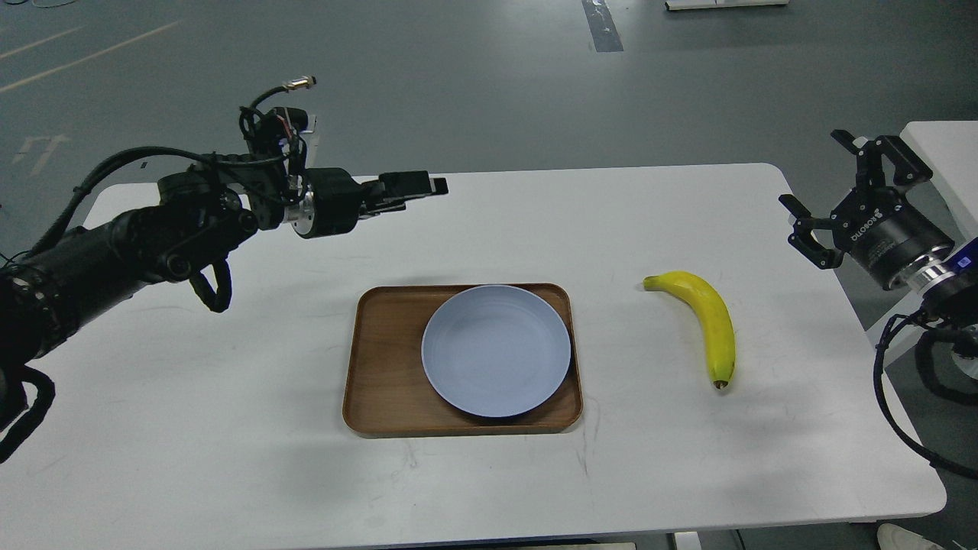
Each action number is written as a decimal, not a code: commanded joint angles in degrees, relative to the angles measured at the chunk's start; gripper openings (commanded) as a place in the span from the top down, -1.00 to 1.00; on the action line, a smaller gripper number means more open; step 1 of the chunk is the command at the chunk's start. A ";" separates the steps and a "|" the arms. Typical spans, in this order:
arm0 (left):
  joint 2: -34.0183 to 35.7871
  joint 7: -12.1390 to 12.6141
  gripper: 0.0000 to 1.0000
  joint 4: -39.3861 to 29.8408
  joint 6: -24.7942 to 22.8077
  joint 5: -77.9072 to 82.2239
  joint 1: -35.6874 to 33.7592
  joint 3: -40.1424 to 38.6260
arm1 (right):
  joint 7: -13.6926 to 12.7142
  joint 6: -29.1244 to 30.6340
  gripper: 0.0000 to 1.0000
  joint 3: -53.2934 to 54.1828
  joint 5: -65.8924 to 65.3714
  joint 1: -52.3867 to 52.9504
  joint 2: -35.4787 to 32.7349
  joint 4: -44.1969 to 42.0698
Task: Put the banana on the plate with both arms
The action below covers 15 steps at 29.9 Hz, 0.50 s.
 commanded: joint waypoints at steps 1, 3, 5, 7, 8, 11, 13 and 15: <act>5.07 -0.01 -0.95 -0.13 -0.91 -21.27 1.12 -0.44 | 0.00 0.00 -1.00 -0.02 0.00 0.00 -0.54 -0.01; 6.85 -0.01 -0.95 -0.22 -1.44 -26.52 2.09 -0.70 | 0.00 0.00 -1.00 -0.02 0.00 0.00 -0.54 -0.09; 9.73 -0.01 -0.95 -0.22 -3.34 -34.83 5.68 -3.76 | 0.00 0.00 -1.00 -0.11 0.00 -0.08 -0.54 -0.09; 11.76 -0.01 -0.95 -0.22 -3.34 -38.81 9.01 -8.58 | 0.00 0.00 -1.00 -0.11 0.00 -0.35 -0.54 -0.09; 12.81 -0.01 -0.95 -0.22 -3.34 -39.87 11.65 -12.35 | 0.00 0.00 -1.00 -0.20 0.00 -0.43 -0.54 -0.09; 13.53 -0.01 -0.95 -0.04 -3.34 -40.06 16.14 -19.39 | 0.00 0.00 -1.00 -0.29 0.00 -0.61 -0.54 -0.18; 13.61 -0.01 -0.95 0.05 -3.34 -40.06 18.34 -22.57 | 0.00 0.00 -1.00 -0.46 -0.35 -0.70 -0.62 -0.18; 13.62 -0.01 -0.95 0.05 -3.34 -40.15 19.49 -24.16 | 0.00 0.00 -1.00 -0.81 -1.05 -0.70 -1.23 -0.18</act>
